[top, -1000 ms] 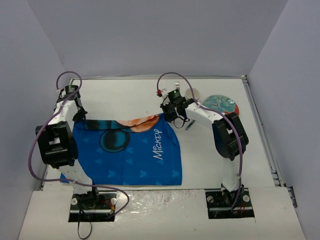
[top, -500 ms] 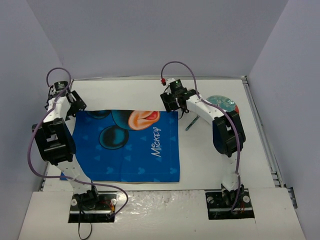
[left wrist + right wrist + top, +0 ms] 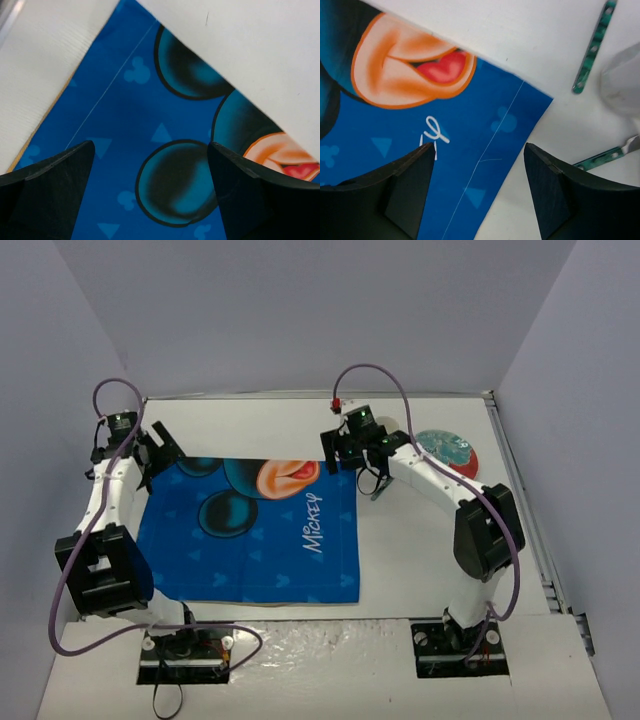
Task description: Set the dinner table for one person
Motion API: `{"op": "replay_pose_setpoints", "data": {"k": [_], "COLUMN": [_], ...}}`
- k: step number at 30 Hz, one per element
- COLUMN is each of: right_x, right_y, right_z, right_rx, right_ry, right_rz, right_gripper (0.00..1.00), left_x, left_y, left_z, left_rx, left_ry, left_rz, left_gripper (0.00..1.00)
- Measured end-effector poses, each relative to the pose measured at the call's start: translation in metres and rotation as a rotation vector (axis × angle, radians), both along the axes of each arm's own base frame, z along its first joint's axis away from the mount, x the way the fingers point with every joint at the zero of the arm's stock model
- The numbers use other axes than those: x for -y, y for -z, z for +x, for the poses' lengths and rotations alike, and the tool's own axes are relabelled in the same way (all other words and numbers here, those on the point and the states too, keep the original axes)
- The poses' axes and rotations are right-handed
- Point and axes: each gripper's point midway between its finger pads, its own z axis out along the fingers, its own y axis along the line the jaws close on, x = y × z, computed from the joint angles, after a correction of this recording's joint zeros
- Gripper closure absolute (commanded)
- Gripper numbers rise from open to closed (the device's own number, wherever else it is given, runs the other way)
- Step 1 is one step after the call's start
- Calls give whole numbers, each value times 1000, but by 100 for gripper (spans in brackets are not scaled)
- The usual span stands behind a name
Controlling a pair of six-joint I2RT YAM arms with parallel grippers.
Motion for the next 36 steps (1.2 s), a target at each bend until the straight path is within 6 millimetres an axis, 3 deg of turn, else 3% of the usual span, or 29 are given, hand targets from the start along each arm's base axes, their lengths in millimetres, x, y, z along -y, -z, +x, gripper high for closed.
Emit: {"op": "replay_pose_setpoints", "data": {"k": [6,9,15,20,24,32,36], "right_x": [5,1,-5,-20,-22,-21,-22], "right_y": [52,69,114,113,115,116,108], "right_z": [-31,-24,-7,20,31,50,54], "right_rx": [-119,-129,-166,-104,-83,-55,-47], "right_ry": [24,22,22,16,19,31,22], "right_rz": [-22,-30,-65,-38,-33,-26,-34], "right_gripper": [31,31,31,31,31,31,31], "left_x": [22,23,11,1,-4,-14,-18], "left_y": [49,67,99,119,118,120,115], "left_z": [0,16,67,106,126,147,148], "left_rx": [-107,-121,-122,-115,-74,-29,-18], "left_ry": [84,100,102,113,112,107,101], "left_rz": [9,15,35,63,84,107,100], "left_gripper": [5,5,5,5,6,6,6]}}
